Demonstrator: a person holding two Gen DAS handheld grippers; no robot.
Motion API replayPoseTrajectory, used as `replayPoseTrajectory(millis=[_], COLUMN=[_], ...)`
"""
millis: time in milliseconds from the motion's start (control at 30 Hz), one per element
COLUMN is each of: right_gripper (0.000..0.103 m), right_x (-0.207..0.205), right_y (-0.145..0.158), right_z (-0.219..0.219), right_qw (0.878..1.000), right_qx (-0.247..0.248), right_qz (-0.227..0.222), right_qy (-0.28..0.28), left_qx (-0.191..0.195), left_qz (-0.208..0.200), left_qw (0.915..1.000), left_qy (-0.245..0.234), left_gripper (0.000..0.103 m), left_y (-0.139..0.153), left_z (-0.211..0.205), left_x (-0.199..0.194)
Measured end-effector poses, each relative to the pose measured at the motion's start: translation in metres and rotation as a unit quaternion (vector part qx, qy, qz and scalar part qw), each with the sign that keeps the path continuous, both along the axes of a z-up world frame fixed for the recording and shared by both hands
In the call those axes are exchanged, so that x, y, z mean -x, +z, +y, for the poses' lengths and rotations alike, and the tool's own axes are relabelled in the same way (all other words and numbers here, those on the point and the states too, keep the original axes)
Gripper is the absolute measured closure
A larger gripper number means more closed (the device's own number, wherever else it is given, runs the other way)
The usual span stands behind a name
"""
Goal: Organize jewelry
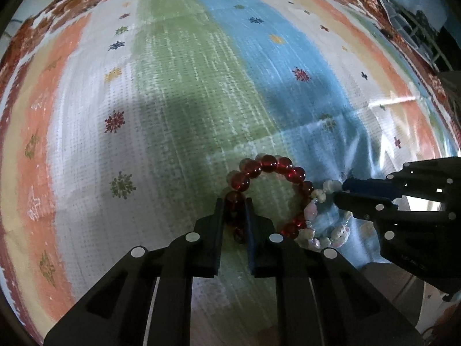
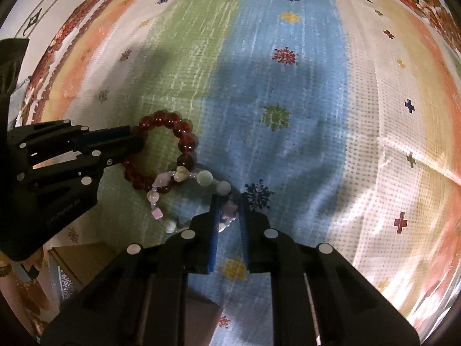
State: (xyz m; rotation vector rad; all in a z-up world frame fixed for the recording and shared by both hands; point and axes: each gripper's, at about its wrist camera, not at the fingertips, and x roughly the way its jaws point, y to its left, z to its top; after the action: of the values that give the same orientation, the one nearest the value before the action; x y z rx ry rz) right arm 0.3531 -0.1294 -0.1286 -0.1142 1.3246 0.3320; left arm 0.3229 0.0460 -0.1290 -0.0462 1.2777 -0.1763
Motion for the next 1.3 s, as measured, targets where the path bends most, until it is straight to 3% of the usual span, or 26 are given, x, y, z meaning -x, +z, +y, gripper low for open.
replayPoseTrajectory(millis=[433,567,733,1033,1133,1300], right_gripper=[0.089,0.089,0.089,0.089,0.089,0.089], right_x=[0.028,0.04,0.049,0.06,0.07,0.08], right_y=[0.055,0.072,0.08,0.087,0.092,0.103], right_z=[-0.015,-0.012,-0.005,-0.001,0.0,-0.001], right_qw=[0.998,0.995,0.994,0.992,0.989,0.985], right_qx=[-0.027,-0.015,-0.008,-0.014,0.009,0.002], right_qz=[-0.064,-0.097,-0.112,-0.121,-0.144,-0.172], right_qy=[0.003,0.011,0.017,0.016,0.013,0.005], left_qx=[0.051,0.063,0.055,0.057,0.052,0.052], left_qz=[-0.044,-0.059,-0.079,-0.092,-0.105,-0.13], left_qw=[0.9976,0.9961,0.9938,0.9927,0.9915,0.9876], left_qy=[0.013,0.019,0.054,0.053,0.057,0.071], left_gripper=[0.09,0.09,0.09,0.09,0.09,0.09], left_y=[0.04,0.052,0.066,0.08,0.088,0.105], left_z=[0.012,0.016,0.019,0.017,0.014,0.014], left_x=[0.015,0.023,0.031,0.047,0.053,0.063])
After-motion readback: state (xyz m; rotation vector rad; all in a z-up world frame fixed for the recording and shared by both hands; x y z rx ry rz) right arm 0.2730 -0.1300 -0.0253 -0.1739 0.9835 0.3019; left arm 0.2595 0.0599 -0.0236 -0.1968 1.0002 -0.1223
